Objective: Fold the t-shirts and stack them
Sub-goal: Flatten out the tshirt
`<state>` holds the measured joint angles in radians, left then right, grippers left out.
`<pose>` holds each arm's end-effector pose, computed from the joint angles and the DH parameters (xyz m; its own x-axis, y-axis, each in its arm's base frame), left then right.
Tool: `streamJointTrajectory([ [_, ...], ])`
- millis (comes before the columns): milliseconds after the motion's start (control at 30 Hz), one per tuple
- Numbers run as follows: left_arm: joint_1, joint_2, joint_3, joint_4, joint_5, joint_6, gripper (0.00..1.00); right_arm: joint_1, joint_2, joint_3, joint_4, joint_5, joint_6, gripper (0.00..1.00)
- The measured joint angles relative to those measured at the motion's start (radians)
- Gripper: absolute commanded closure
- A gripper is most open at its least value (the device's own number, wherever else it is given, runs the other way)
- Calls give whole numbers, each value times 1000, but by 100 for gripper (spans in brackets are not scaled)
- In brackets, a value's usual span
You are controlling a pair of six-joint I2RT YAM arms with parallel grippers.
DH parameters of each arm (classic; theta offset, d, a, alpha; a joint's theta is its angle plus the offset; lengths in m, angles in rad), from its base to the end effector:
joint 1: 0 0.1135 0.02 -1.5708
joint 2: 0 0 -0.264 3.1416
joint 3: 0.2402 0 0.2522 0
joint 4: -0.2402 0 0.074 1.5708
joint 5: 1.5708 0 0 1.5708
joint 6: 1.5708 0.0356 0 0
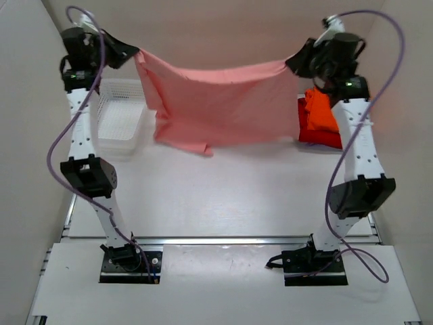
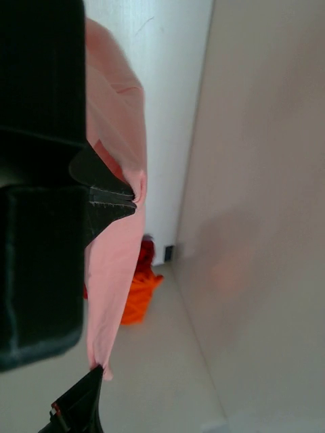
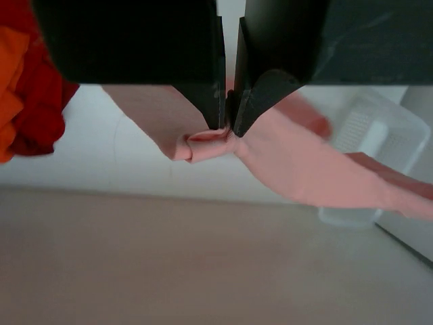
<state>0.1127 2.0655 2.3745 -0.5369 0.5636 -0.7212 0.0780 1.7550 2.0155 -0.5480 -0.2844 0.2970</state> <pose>0.4611 0.0330 0.4540 -0.4473 -0.6123 -0.6519 0.1687 0.6580 -0.7339 0.3914 0.0406 0.4634 -0.3707 0.2528 -0.8937 -0.2453 0.9014 0.3567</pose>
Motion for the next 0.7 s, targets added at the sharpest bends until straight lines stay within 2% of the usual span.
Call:
streamJointTrajectory([
  [100, 78, -128, -33, 64, 47, -59, 100, -68, -71, 73, 34, -69, 16, 100],
  [167, 106, -241, -85, 104, 57, -61, 100, -138, -153, 6, 76, -119, 29, 100],
  [233, 90, -392, -217, 128, 65, -45, 100, -194, -231, -107, 95, -153, 41, 100],
  [300, 40, -589, -452, 179, 74, -23, 100, -216, -306, -285, 153, -177, 44, 99],
  [367, -10, -794, -759, 266, 91, -8, 100, -217, -371, -499, 174, -209, 45, 100],
  [433, -28, -974, -1040, 284, 97, 14, 100, -220, -407, -710, 189, -241, 45, 100],
  [467, -41, -1092, -1287, 243, 80, 45, 100, -226, -427, -921, 150, -272, 48, 100],
  [600, -82, -1200, -1621, 121, 9, 129, 100, -203, -543, -1201, 59, -239, 52, 100],
  [700, -131, -1323, -1813, -32, -51, 175, 100, -152, -689, -1318, -48, -193, 71, 100],
])
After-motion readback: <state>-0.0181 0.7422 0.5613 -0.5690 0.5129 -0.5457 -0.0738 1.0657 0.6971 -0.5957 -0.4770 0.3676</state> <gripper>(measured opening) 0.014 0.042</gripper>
